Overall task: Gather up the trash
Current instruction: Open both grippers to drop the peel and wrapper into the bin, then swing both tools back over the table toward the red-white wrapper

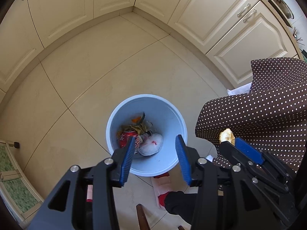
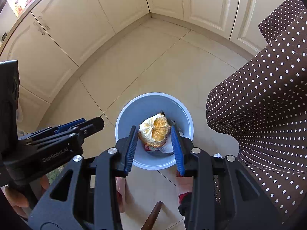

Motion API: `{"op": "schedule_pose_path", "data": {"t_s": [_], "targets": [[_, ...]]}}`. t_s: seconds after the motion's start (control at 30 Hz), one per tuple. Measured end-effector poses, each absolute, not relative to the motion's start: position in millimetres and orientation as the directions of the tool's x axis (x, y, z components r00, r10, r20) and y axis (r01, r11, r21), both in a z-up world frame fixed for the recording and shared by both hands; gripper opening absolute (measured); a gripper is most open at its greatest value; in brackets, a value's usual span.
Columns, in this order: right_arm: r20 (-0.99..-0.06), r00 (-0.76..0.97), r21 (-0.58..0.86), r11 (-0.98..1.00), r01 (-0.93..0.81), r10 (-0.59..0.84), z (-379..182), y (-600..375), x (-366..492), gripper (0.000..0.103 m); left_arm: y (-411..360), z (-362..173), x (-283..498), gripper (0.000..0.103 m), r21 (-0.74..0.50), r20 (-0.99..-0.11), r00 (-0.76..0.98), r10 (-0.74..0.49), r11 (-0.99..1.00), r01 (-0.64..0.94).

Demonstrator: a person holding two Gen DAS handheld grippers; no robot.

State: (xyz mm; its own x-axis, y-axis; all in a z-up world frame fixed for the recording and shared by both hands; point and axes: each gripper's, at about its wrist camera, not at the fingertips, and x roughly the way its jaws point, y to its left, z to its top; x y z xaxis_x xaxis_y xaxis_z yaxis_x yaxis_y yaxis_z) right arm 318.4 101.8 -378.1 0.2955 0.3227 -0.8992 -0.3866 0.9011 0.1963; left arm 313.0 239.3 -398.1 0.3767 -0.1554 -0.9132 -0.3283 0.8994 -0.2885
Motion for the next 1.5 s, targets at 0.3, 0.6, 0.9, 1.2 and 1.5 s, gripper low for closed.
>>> {"op": "schedule_pose_path", "data": {"t_s": [0.3,0.6,0.9,1.2,1.5], "targets": [[-0.897,0.301,0.198,0.902,-0.384,0.325,-381.2,102.6,320.1,0.036,246.3,-396.0,309.6,0.048,-0.299,-0.909,0.384,-0.16,0.893,-0.337],[-0.89,0.322,0.186,0.904,-0.386,0.321,-374.1,106.3,325.3,0.045,249.5,-394.3,307.1,0.05,-0.322,-0.903,0.392,-0.177,0.882,-0.343],[-0.873,0.368,0.165,0.904,-0.394,0.319,-343.8,84.8,315.0,0.045,235.4,-377.1,294.0,0.051,-0.303,-0.897,0.419,-0.144,0.889,-0.344],[-0.765,0.535,0.146,0.906,-0.398,0.358,-241.2,28.4,288.9,0.045,183.2,-285.5,276.8,0.057,-0.291,-0.819,0.559,-0.132,0.935,-0.205],[-0.571,0.733,0.112,0.919,-0.377,0.37,-109.0,-76.2,246.6,0.046,92.8,-185.9,272.2,0.066,-0.277,-0.714,0.671,-0.202,0.961,-0.006]]}}
